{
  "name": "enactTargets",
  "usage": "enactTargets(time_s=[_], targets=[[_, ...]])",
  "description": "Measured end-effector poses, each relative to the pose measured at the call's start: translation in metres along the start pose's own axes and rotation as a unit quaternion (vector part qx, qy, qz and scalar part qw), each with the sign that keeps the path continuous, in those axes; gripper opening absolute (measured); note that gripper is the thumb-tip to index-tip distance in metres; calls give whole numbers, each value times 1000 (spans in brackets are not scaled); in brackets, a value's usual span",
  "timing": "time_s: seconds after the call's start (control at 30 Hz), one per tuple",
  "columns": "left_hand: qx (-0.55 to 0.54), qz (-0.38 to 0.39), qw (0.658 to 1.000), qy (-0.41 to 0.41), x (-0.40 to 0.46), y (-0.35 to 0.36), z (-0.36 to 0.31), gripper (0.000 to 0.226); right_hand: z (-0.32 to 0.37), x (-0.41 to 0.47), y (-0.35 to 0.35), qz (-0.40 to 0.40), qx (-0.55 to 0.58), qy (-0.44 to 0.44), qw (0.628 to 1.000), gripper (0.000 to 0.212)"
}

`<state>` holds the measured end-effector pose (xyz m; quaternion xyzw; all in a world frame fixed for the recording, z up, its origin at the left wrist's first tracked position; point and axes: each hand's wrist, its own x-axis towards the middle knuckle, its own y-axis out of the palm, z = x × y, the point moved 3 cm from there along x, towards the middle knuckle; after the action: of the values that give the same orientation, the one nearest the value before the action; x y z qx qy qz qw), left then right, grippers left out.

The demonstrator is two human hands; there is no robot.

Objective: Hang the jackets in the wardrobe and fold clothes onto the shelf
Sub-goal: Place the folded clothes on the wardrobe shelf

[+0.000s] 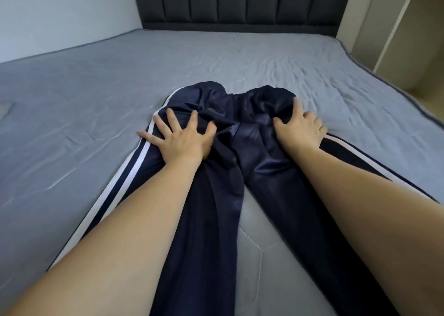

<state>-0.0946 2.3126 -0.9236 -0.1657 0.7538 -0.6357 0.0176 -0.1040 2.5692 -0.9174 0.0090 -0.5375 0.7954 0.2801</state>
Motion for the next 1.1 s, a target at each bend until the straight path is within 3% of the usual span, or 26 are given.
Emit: enactTargets(time_s=[0.1, 0.2, 0.23, 0.3, 0.37, 0.47, 0.57, 0.73, 0.9, 1.0, 1.1], targets=[[31, 42, 998, 32, -6, 0, 4, 74, 8, -2, -2, -14, 1, -64, 998, 54], [40, 11, 998, 50, -20, -5, 7, 72, 6, 4, -27, -115, -29, -105, 987, 56], [42, 0, 998, 53, -24, -5, 7, 72, 2, 9, -35, -117, -52, -106, 986, 55], [49, -4, 997, 53, -25, -5, 9, 72, -11, 11, -43, -59, -109, -86, 989, 50], [59, -3, 997, 49, -23, -3, 8, 75, -24, -7, -47, 22, -137, -75, 987, 62], [74, 15, 996, 47, -31, -5, 10, 79, -28, -82, -51, 136, -108, -158, 972, 79], [66, 87, 991, 72, -54, -14, 18, 78, -42, -165, -73, 226, -109, -217, 944, 85], [43, 203, 973, 104, -136, -46, 80, 78, -46, -233, -117, 277, -81, -144, 947, 79], [40, 167, 979, 110, -281, -91, 155, 80, -45, -310, -154, 277, -49, -167, 945, 80], [28, 105, 993, 49, -341, -118, 186, 80, -51, -338, -179, 271, -59, -171, 945, 73], [-45, 87, 989, -107, -358, -144, 207, 84, -34, -382, -210, 199, -29, -220, 954, 47]])
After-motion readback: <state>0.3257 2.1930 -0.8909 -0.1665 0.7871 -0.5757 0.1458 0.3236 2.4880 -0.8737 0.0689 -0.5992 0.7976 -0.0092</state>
